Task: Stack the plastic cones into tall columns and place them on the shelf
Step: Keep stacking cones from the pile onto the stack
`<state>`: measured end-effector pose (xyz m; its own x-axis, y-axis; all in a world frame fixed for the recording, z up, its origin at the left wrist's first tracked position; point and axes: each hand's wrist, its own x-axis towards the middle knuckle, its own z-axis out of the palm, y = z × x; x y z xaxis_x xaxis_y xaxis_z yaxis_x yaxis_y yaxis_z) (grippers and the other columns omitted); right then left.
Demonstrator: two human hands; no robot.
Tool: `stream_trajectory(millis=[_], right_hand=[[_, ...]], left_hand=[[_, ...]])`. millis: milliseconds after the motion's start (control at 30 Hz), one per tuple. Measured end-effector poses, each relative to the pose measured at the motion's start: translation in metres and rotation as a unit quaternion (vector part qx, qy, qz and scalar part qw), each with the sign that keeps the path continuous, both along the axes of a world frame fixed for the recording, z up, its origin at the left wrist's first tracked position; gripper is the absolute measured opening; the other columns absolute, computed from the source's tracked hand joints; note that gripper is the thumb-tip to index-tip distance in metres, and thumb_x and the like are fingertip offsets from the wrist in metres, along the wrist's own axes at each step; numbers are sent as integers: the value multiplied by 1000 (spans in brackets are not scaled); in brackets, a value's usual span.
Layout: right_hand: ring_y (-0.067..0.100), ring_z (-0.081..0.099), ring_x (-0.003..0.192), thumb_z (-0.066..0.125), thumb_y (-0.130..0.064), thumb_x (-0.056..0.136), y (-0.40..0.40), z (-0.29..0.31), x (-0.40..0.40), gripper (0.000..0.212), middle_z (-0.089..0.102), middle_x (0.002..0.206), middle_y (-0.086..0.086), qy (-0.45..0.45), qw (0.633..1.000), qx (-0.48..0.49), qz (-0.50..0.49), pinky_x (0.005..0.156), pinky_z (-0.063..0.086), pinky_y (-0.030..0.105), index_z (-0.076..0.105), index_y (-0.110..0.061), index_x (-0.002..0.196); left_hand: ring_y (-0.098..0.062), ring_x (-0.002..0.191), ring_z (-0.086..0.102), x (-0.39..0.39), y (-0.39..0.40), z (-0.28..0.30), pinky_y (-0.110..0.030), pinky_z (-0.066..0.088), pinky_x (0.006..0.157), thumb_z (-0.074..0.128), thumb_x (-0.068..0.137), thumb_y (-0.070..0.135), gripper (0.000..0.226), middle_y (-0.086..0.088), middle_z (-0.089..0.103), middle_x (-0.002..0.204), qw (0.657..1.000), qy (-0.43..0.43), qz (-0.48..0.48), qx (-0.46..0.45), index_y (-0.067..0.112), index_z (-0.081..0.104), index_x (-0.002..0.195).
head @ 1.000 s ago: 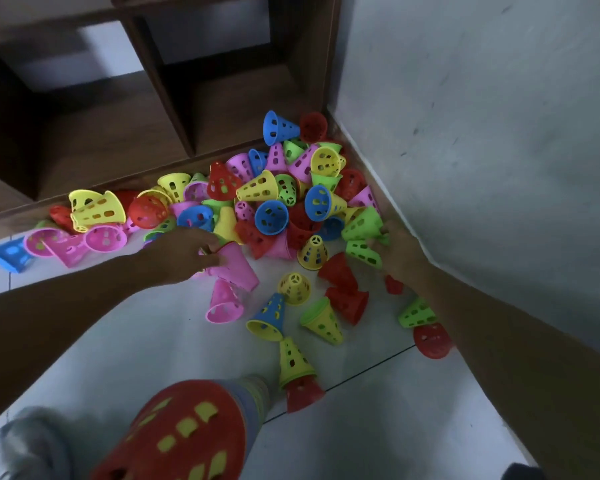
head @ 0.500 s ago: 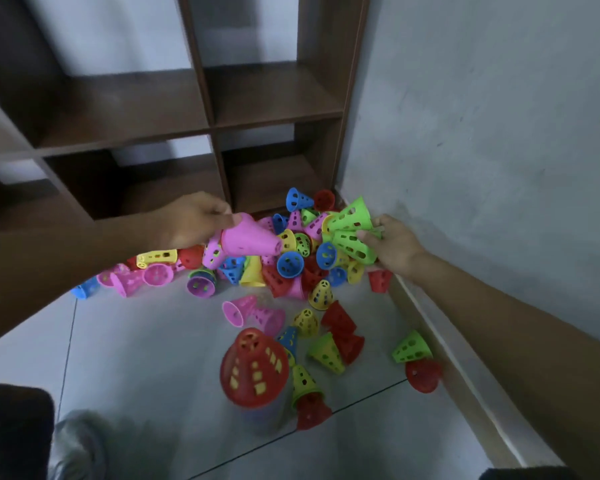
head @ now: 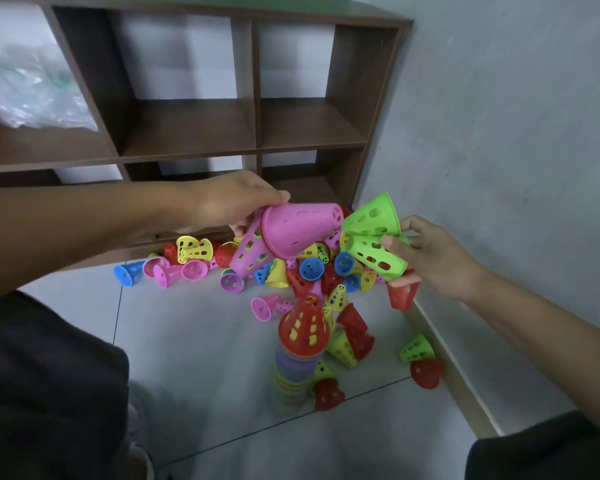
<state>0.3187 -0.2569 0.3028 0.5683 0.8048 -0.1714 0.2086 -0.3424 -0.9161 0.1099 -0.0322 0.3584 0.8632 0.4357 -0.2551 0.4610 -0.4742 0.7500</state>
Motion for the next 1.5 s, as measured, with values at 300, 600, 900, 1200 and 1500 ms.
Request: stream_trajectory(millis=[300, 600, 900, 1200, 1500], right_hand=[[19, 76, 78, 65, -23, 96, -3, 6, -34, 12, 77, 89, 7, -9, 1000, -3, 16, 58, 63, 34, 58, -15, 102], [18, 76, 77, 66, -24, 96, -12, -5, -24, 19, 76, 92, 7, -14, 1000, -21, 0, 57, 61, 31, 57, -13, 109], [21, 76, 79, 65, -24, 96, -14, -11, -17, 26, 76, 97, 13, -10, 999, -36, 1, 61, 63, 32, 56, -8, 114], [18, 76, 81, 65, -24, 95, -7, -15, -20, 25, 75, 102, 10, -3, 999, -45, 17, 61, 63, 33, 57, -8, 112], [18, 76, 83, 65, -24, 95, -6, -15, -24, 23, 77, 99, 5, 2, 998, -59, 31, 62, 63, 35, 58, -10, 113]], left_hand=[[-30, 73, 52, -29, -26, -16, -34, 49, 75, 43, 104, 48, 58, -20, 57, 76, 997, 50, -19, -61, -2, 71, 92], [-31, 80, 44, -24, -34, -42, -41, 43, 82, 46, 101, 54, 63, -22, 48, 81, 985, 43, -6, -168, -6, 64, 108], [-9, 51, 51, -10, -39, -39, -16, 42, 53, 40, 105, 46, 53, -3, 55, 58, 994, 59, -38, -82, 3, 66, 87], [-23, 79, 64, -4, -37, -38, -20, 52, 70, 38, 106, 41, 52, -29, 61, 100, 992, 97, -55, -58, -1, 65, 117], [-20, 71, 72, 1, -31, -49, -28, 56, 75, 41, 106, 44, 46, -6, 67, 73, 983, 156, -20, -92, 4, 64, 108]])
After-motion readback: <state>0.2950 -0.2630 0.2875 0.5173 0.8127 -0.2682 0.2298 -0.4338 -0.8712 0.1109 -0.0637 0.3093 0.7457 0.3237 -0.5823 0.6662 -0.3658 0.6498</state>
